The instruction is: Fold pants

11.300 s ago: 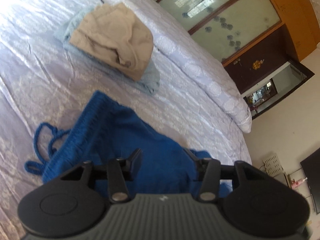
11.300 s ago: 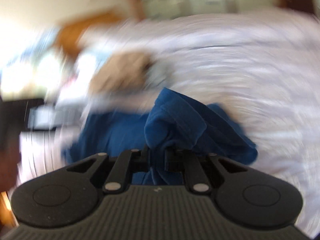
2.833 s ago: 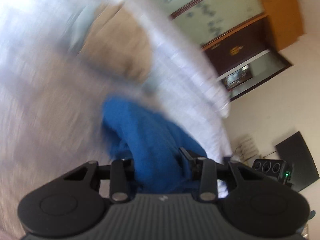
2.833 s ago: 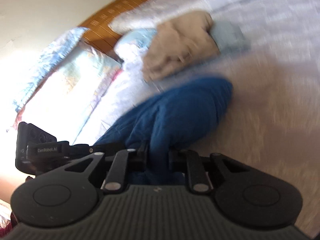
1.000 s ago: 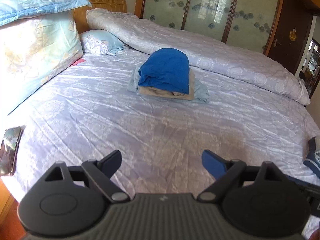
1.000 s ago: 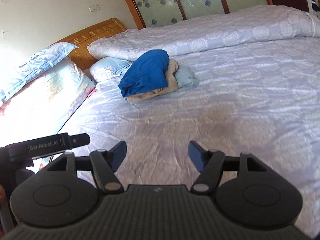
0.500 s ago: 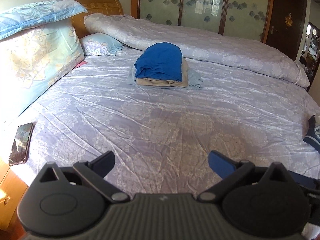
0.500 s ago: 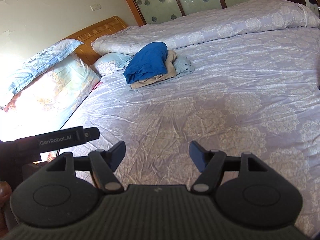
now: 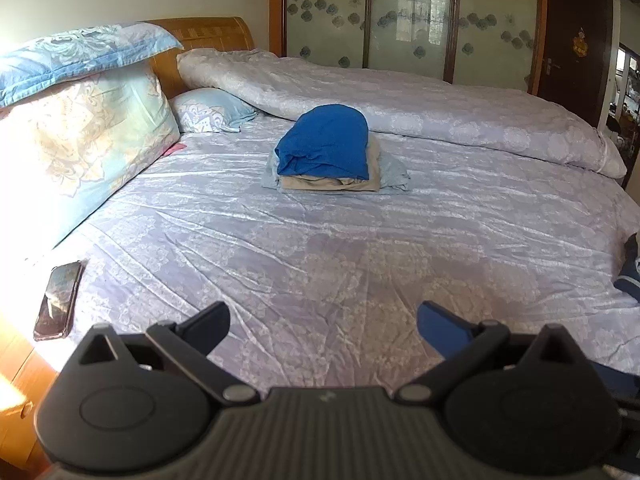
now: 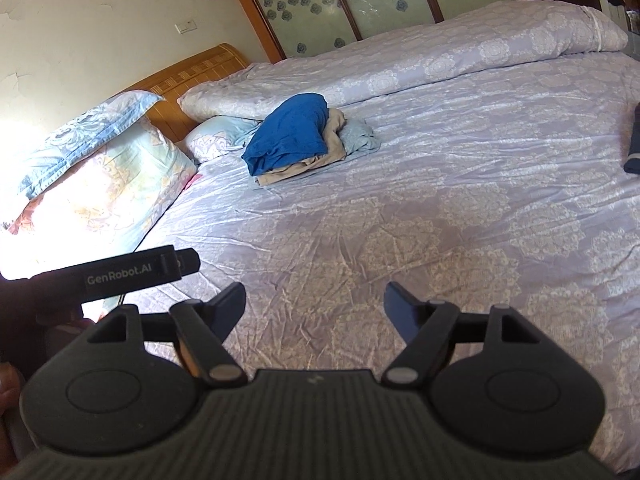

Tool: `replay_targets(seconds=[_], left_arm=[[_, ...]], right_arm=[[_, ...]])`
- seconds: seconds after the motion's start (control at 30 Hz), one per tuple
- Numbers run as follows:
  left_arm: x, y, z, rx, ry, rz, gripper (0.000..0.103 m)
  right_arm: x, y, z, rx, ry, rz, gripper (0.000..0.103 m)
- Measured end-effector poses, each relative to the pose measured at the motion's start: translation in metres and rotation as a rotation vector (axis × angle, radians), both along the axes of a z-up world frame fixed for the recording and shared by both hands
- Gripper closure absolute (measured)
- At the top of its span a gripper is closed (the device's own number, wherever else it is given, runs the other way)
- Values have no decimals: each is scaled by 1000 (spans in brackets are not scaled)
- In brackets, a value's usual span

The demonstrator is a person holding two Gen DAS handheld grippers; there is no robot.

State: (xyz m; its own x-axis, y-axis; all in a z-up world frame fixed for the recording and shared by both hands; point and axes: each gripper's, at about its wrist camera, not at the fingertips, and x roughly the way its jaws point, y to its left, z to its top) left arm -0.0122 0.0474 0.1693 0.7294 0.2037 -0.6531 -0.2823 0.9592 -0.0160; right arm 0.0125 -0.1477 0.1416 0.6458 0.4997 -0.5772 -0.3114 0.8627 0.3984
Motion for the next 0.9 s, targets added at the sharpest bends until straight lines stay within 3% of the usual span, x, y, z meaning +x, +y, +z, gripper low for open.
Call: replay_targets(seconds=[0.2,0.4,0.9], left_arm=[[-7,-5,8,13,-36,9,0],[-11,-23,15,113,-60,-17,0],[-18,-30,11,123,-59,-39,0]], right_arm=[[-5,-3,2,7,-12,-16,24],[-7,-9,1,21,-14,-47,22],[-13,-13,-1,23,-2,-59,21]])
